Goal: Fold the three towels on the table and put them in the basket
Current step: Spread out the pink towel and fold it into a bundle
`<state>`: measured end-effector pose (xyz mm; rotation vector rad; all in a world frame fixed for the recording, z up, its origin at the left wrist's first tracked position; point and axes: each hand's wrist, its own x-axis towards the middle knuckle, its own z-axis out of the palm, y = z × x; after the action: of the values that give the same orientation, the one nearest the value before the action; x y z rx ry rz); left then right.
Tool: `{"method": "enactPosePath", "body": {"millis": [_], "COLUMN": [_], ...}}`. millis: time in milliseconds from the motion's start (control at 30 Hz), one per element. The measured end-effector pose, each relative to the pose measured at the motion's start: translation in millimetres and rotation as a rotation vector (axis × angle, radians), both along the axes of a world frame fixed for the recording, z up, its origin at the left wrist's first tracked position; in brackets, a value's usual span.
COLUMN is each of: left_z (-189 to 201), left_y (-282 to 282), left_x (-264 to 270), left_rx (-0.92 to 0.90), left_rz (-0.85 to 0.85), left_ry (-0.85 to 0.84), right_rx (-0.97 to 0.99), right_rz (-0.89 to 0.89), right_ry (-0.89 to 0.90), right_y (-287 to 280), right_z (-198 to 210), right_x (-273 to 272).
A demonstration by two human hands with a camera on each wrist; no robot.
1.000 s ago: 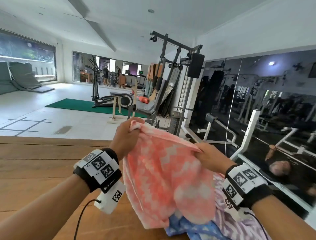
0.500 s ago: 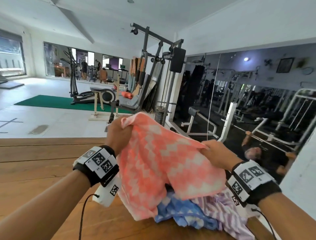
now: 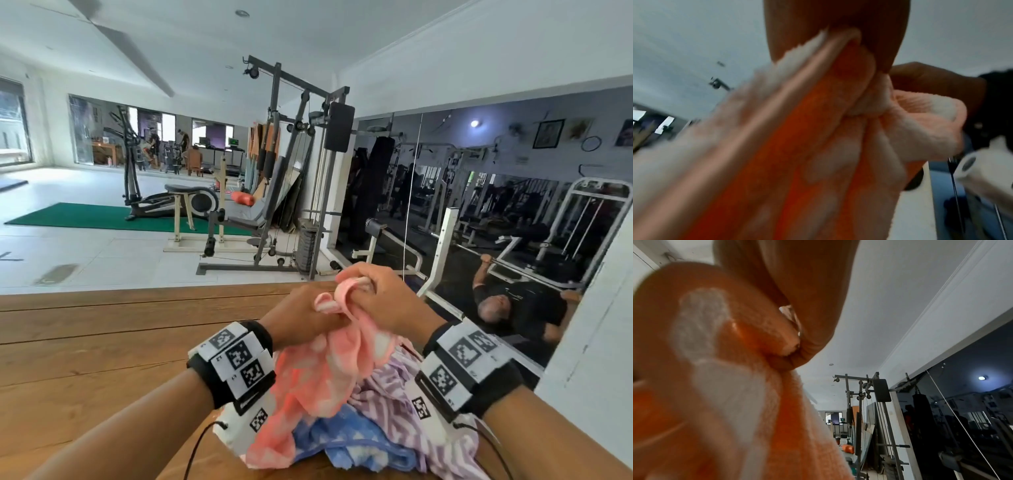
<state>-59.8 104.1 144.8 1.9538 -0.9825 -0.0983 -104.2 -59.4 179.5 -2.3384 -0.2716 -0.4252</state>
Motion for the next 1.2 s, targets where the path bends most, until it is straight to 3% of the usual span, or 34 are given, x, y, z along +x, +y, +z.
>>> {"method": "enactPosePath", "body": {"millis": [167,267,400,467,533,600,667,733,767,933,1100,1200], "left_z": [3.7,8.0,10.9,12.0,9.5,4.1,-2.5,-6.9,-8.2,-23.1,-32.1,-36.8], "left_y": [-4.2,-10.5,-16.3,-10.8,0.8,13.2,20.8,24.6,25.3,25.0,19.5,16.3], "left_x": [10.5,18.3,18.3,18.8,24.3,30.2,34.3,35.2,35.6,31.5,25.3,18.0], "left_rx": [-0.189,-0.168,-0.139,-0.106,0.008,0.145,0.153,0.136,0.141,0.198,0.176,0.194], "left_rz": [0.102,0.146,0.195,0.234,0.289,0.367,0.474,0.595,0.624,0.649,0.633,0.633], "left_ry": [0.118,0.143,0.171,0.172,0.137,0.092,0.018,-0.084,-0.115,-0.128,-0.148,-0.096], "right_rx": [0.035,0.262,0.524,0.365,0.104,-0.296,-0.743,-0.979,-0.967,-0.438,-0.221,-0.326], "right_rz": [0.085,0.161,-0.007,-0.032,0.046,0.075,0.092,0.125,0.128,0.263,0.364,0.314], "right_ry": [0.038,0.047,-0.107,-0.175,-0.098,-0.008,-0.022,-0.024,-0.034,-0.112,-0.244,-0.237], "right_y": [-31.3,-37.2,-41.3,-49.6,-60.0,-71.8,-80.8,-83.6,-84.7,-85.2,-77.3,-75.0], "right_z": [-15.0,-25.5,-19.0,-13.0,-11.2,-15.3,-27.5,-40.8,-45.6,-54.8,-57.8,-58.7], "right_x": [15.7,25.4,41.9,46.4,47.4,47.3,52.2,59.3,62.7,71.3,66.9,58.6]}}
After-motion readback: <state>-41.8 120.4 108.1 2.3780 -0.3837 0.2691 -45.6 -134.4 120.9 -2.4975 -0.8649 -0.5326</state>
